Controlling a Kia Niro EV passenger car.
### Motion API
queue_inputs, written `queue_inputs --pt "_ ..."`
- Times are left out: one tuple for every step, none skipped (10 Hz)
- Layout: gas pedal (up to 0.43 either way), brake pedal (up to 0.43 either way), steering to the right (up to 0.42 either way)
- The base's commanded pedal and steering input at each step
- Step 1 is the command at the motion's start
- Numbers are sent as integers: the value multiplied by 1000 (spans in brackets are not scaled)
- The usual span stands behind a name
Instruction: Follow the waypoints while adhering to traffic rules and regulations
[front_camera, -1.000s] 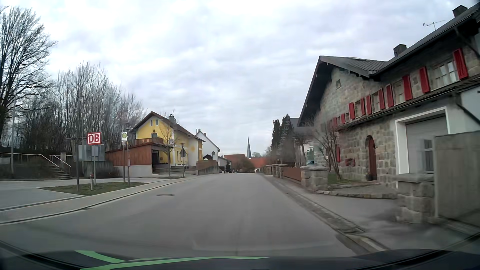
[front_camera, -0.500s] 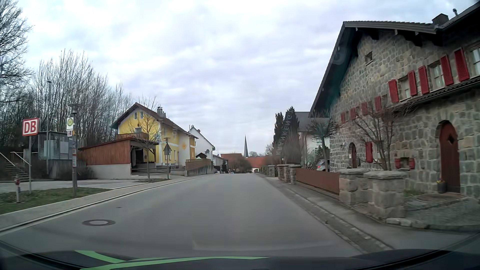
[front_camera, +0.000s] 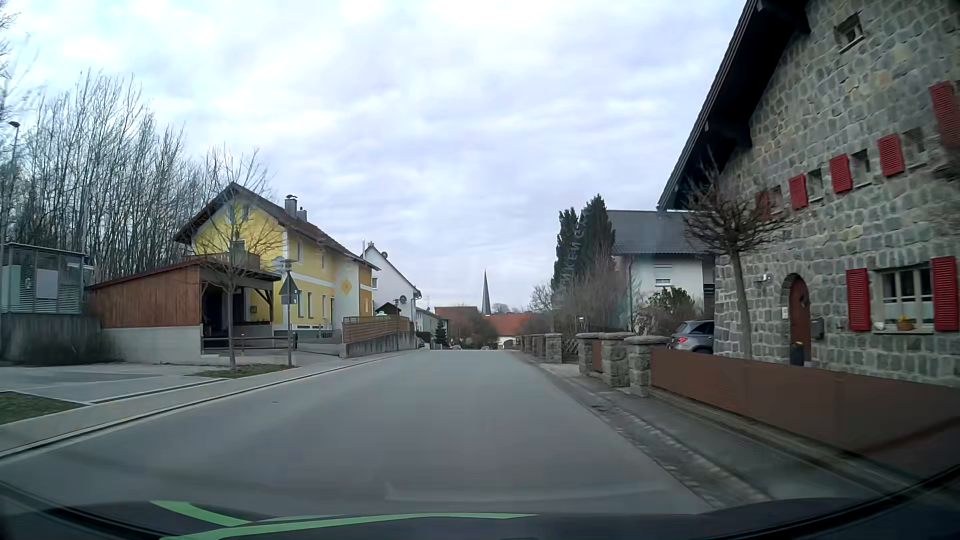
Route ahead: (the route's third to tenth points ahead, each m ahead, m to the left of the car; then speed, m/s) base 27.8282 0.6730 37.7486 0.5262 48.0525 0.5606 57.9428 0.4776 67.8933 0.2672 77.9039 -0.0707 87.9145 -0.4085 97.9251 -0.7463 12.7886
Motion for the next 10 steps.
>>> queue_inputs --pt "130 0 4" --pt "130 0 4" --pt "130 0 4" --pt "130 0 4" --pt "130 0 3" --pt "130 0 4" --pt "118 0 3" --pt "118 0 2" --pt "118 0 1" --pt "110 0 1"
